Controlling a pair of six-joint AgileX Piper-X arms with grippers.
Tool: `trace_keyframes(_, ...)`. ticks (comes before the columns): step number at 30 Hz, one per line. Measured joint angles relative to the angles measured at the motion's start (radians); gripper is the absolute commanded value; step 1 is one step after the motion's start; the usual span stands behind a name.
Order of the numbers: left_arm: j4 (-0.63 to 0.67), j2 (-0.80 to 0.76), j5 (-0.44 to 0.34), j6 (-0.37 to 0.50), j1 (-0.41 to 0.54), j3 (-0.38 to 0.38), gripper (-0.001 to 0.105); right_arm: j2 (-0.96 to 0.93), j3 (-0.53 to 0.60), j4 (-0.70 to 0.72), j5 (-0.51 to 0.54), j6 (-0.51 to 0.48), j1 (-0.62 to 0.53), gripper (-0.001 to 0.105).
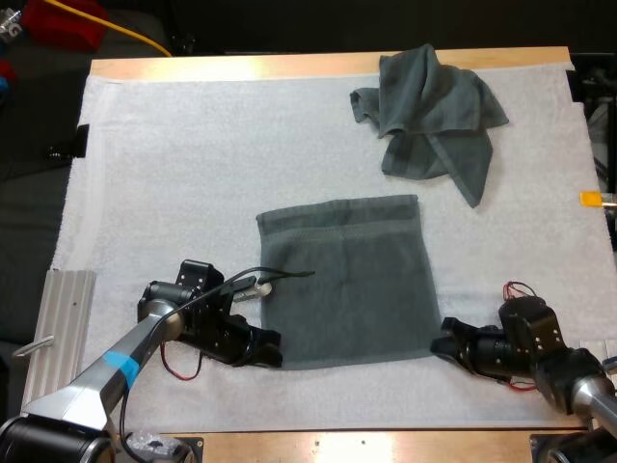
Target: Pick towel from pile, fold and stack
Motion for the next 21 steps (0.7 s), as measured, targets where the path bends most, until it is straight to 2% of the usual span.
trace_keyframes(7, 0.042, -0.068, -0.018, 0.029, 0.000, -0.001, 0.000, -0.057, -0.017, 0.039, 0.049, 0.012, 0.098, 0.000)
trace_keyframes(11, 0.096, -0.118, -0.053, 0.053, 0.000, -0.001, 0.000, -0.063, -0.050, 0.094, 0.089, 0.013, 0.145, 0.000)
trace_keyframes(21, 0.201, -0.198, -0.084, 0.099, 0.000, -0.001, 0.000, -0.063, -0.154, 0.259, 0.192, -0.007, 0.284, 0.000)
